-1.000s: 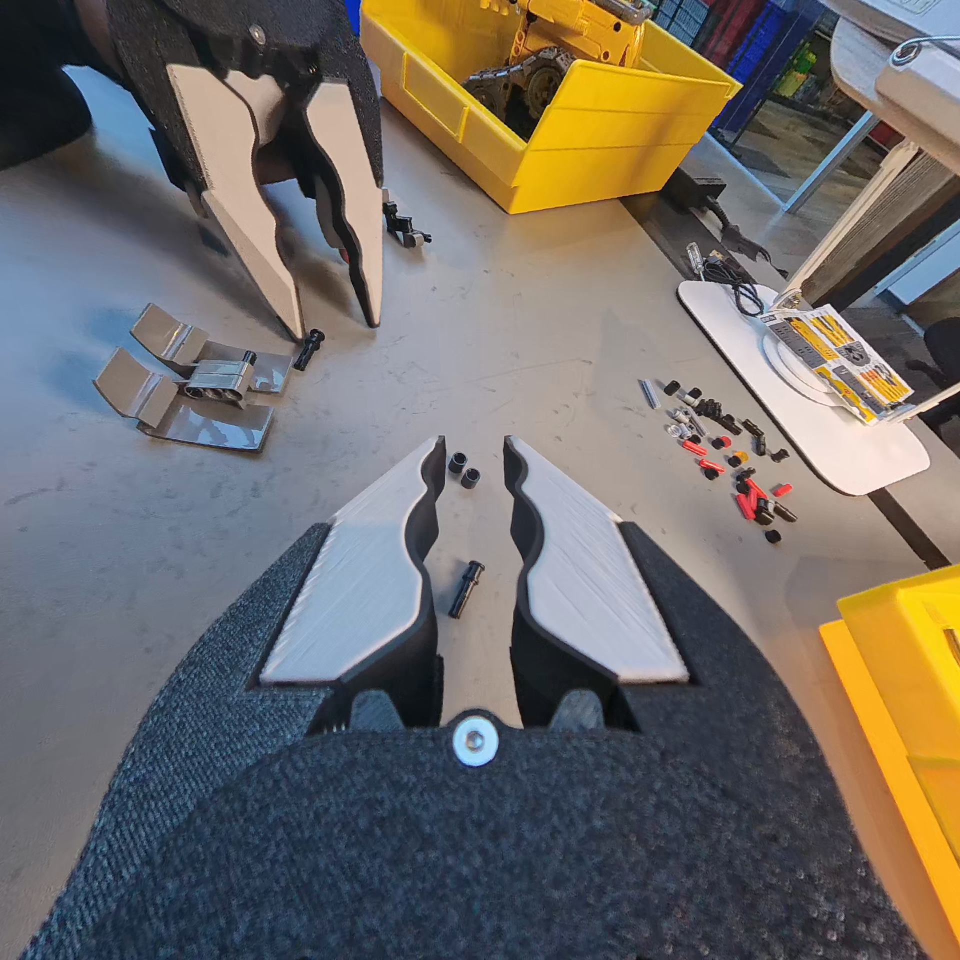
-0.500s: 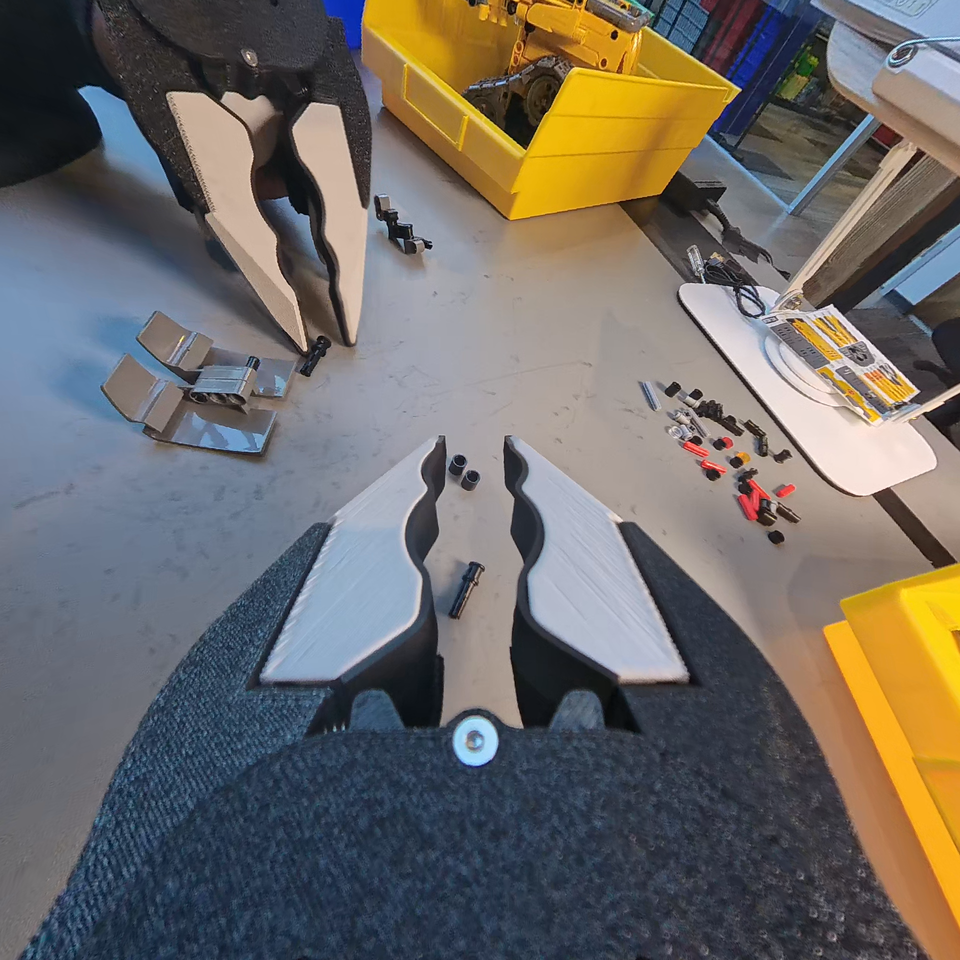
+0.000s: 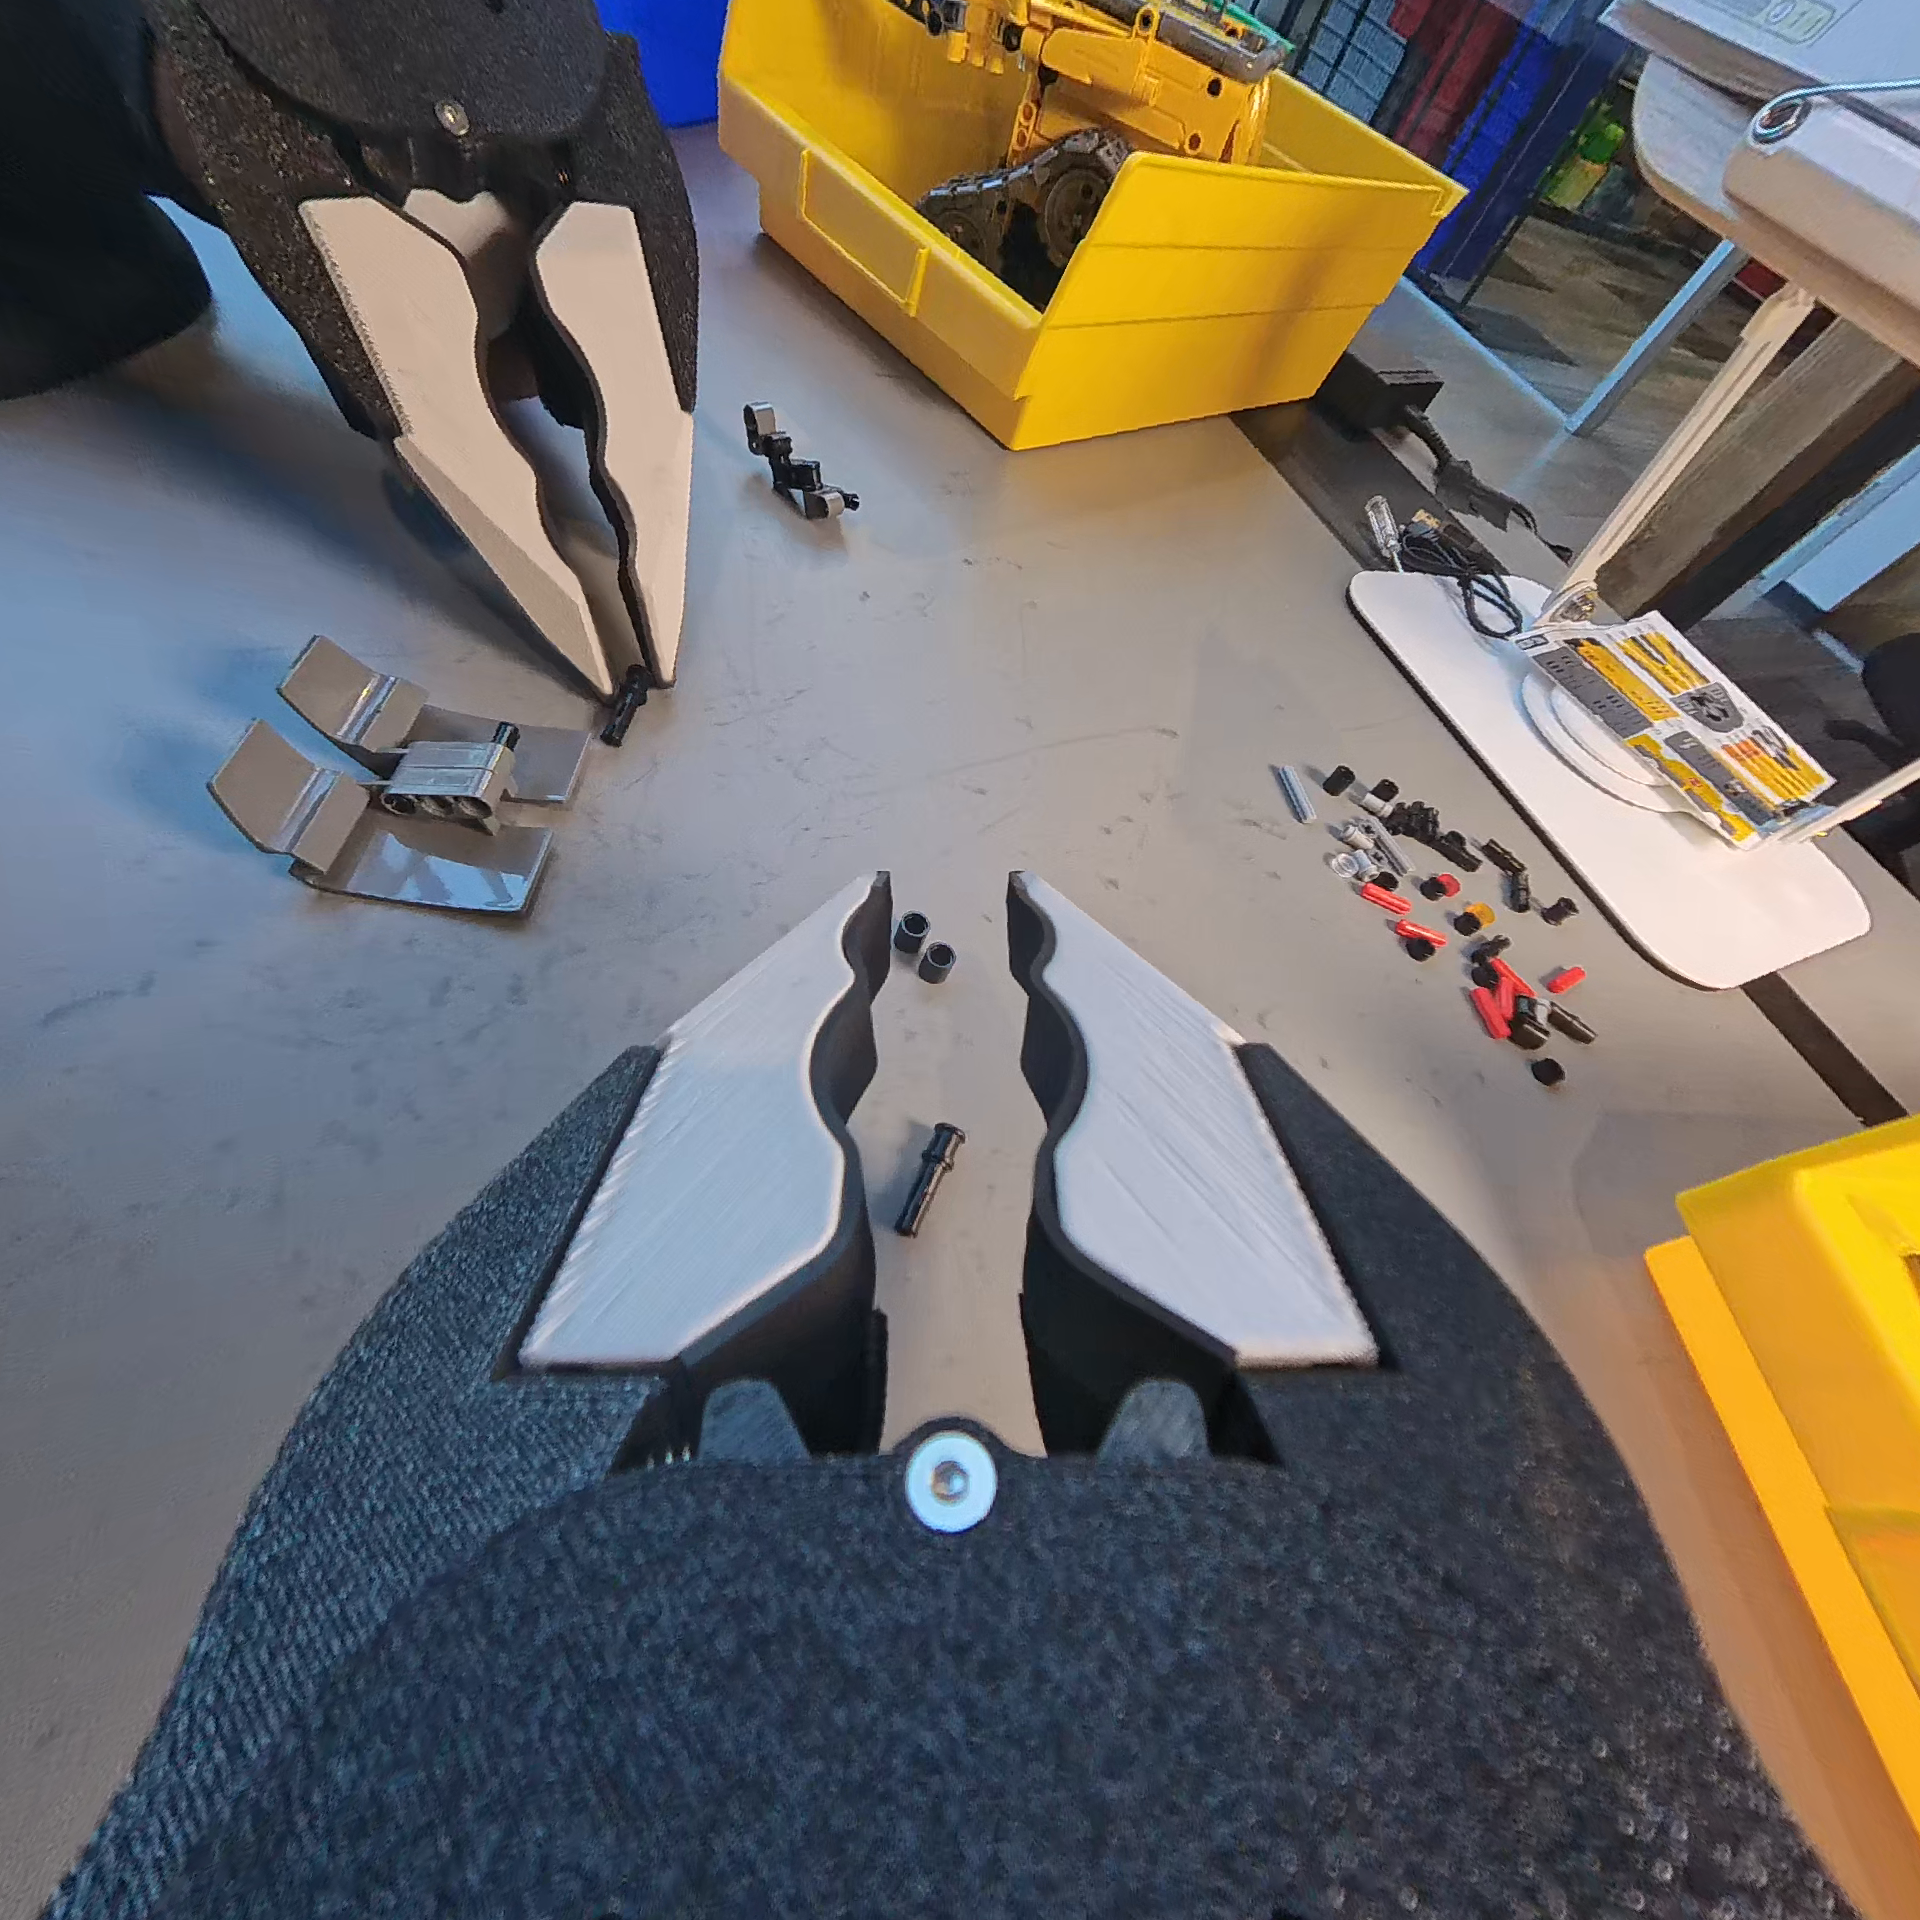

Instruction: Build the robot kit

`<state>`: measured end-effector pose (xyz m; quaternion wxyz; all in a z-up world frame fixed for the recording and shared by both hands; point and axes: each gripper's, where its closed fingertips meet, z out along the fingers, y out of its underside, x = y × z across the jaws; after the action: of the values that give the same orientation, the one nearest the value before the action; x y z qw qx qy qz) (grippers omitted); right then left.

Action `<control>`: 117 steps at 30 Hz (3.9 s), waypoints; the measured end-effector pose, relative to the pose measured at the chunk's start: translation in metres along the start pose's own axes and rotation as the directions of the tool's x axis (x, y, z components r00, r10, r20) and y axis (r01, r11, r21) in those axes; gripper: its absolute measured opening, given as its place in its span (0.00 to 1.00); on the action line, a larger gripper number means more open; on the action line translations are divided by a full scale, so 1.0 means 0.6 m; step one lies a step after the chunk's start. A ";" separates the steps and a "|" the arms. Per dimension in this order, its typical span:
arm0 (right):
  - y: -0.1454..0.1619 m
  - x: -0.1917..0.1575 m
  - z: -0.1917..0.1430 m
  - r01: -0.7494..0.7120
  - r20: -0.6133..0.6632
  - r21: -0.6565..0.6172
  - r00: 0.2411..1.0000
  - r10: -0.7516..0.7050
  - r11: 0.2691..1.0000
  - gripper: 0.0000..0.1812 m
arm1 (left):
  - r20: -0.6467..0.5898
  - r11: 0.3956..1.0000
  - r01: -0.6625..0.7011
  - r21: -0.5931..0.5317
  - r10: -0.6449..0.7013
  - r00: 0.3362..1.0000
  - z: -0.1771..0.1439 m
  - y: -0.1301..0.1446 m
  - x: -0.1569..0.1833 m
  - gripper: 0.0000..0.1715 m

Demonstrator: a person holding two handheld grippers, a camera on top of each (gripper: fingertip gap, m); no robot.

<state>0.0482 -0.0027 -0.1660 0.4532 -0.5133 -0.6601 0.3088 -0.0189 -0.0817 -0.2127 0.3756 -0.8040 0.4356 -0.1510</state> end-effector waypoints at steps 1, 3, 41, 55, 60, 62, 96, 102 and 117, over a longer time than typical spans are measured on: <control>0.000 0.001 0.000 -0.003 0.000 0.001 1.000 0.003 1.000 0.12 | 0.005 1.000 0.007 0.013 -0.007 1.000 -0.003 -0.002 -0.002 0.05; 0.000 0.001 0.000 -0.006 -0.001 0.002 1.000 0.006 1.000 0.12 | 0.013 0.999 0.023 0.043 -0.024 1.000 -0.009 -0.010 -0.006 0.05; -0.095 -0.083 -0.019 0.029 0.168 0.279 0.983 -0.079 0.960 0.00 | -0.061 0.872 0.190 0.451 -0.182 0.981 -0.036 -0.147 0.008 0.05; -0.102 -0.082 -0.020 0.021 0.164 0.302 0.984 -0.073 0.953 0.11 | -0.050 0.873 0.179 0.453 -0.175 0.983 -0.035 -0.149 0.009 0.05; -0.102 -0.079 -0.019 0.020 0.152 0.301 0.986 -0.069 0.953 0.10 | -0.044 0.877 0.170 0.450 -0.168 0.985 -0.033 -0.150 0.011 0.05; -0.103 -0.077 -0.020 0.020 0.147 0.304 0.987 -0.067 0.952 0.09 | -0.042 0.878 0.166 0.449 -0.165 0.985 -0.033 -0.150 0.012 0.05; -0.103 -0.110 -0.023 -0.067 0.301 0.304 0.953 -0.029 0.950 0.02 | -0.121 0.877 0.107 0.469 -0.056 0.991 -0.042 -0.156 0.051 0.03; -0.095 -0.115 -0.018 -0.041 0.305 0.280 0.951 -0.048 0.959 0.02 | -0.168 0.870 0.145 0.471 -0.073 0.983 -0.043 -0.155 0.056 0.03; -0.088 -0.120 -0.015 0.021 0.278 0.267 0.956 -0.098 0.964 0.02 | -0.186 0.884 0.156 0.440 -0.079 0.979 -0.035 -0.147 0.061 0.03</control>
<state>0.0398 -0.0871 -0.1364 0.4249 -0.3784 -0.6880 0.4505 0.0422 -0.0915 -0.1368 0.5057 -0.7043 0.3680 -0.3360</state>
